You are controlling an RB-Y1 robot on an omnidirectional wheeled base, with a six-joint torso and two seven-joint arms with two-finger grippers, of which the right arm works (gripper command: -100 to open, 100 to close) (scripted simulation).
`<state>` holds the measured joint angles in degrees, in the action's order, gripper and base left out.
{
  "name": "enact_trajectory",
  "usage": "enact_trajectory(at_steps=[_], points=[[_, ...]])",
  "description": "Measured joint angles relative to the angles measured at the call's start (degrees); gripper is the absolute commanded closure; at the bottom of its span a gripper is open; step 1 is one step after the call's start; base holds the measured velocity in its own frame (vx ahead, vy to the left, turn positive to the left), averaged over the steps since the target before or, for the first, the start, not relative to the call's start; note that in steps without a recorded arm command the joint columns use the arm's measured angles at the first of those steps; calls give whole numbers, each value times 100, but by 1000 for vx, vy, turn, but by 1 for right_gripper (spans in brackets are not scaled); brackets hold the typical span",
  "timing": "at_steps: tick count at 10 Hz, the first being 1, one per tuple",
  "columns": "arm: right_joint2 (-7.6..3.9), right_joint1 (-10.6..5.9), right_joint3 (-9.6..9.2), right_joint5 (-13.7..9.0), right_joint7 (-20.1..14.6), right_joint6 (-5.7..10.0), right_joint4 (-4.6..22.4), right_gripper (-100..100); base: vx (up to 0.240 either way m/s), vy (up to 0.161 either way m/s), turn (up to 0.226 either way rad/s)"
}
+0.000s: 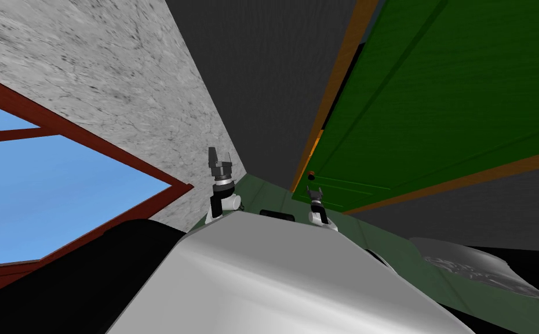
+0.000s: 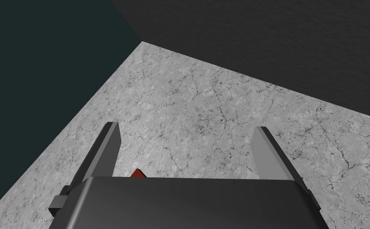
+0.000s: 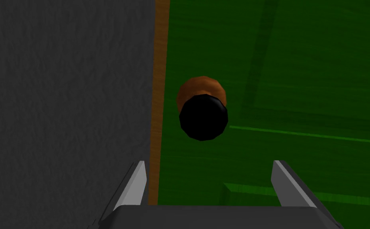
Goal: Pull the door open
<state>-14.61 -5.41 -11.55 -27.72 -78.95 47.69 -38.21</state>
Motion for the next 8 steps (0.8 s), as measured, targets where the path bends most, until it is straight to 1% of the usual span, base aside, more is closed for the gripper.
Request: enact_trajectory(at_steps=[4,5,6,7,8], points=[[42,-25,-81,-146,-529,-45,-30,-100,-44,-21,12],[43,-26,-83,-150,-556,-44,-28,-100,118,55,144],[-28,71,-59,-168,-590,-34,-86,-100,177,45,100],[-83,64,-44,-181,-664,11,-7,-100,179,14,120],[-141,84,-17,-202,-724,40,16,-100,212,13,130]])
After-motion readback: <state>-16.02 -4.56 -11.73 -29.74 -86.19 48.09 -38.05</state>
